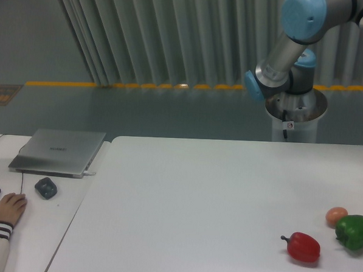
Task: Place the triangular bread on the table
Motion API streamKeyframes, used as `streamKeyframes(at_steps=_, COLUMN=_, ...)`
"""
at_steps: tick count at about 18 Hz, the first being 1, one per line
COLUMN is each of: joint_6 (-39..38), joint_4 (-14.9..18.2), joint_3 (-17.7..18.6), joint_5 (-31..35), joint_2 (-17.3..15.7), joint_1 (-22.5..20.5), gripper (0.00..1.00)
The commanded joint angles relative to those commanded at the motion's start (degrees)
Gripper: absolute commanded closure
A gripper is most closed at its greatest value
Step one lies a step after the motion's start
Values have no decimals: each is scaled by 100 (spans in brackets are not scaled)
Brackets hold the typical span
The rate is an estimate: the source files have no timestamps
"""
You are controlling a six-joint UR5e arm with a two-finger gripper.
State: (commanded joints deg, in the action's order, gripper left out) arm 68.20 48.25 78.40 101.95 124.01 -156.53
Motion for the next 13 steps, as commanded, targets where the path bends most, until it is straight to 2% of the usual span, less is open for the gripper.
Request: streamKeyframes(at_steps=13, joint_6=-9, joint_4=0, joint_3=-53, joint_5=18, joint_2=150, joint_1=70, gripper=0)
